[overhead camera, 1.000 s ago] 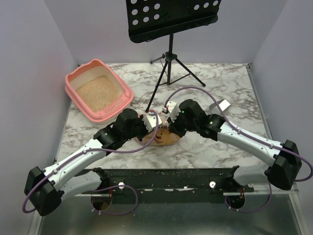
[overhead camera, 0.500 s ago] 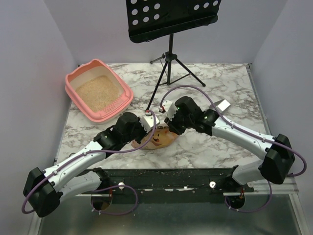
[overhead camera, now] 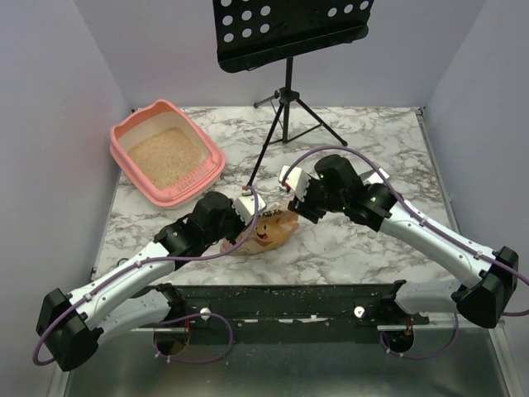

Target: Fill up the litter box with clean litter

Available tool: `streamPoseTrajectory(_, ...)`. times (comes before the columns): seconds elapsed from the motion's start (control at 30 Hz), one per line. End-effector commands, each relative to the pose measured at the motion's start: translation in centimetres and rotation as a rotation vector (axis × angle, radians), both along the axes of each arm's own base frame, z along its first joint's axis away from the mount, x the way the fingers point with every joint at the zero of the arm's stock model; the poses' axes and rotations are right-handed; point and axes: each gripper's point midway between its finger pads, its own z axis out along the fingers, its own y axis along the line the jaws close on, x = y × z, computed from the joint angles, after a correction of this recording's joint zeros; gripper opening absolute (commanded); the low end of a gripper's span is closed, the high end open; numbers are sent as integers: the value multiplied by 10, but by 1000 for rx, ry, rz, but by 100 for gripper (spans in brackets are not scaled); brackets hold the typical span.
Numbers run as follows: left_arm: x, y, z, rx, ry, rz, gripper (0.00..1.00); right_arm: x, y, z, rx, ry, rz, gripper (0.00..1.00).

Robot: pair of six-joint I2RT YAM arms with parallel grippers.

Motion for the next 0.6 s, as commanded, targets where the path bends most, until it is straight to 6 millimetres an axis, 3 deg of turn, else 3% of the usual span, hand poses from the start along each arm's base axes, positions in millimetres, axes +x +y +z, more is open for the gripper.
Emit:
streamPoseTrajectory(0.0,6,4,20,-47,-70,48,0,-3,7,24,17,-52,102,64)
streamPoseTrajectory(0.27,6,3,19,-45,-63,44,0,-8,16,-12,-58,-10,234,64)
streamPoseTrajectory(0.57,6,3,19,-48,-60,45,0,6,31,-29,-41,-51,317,64)
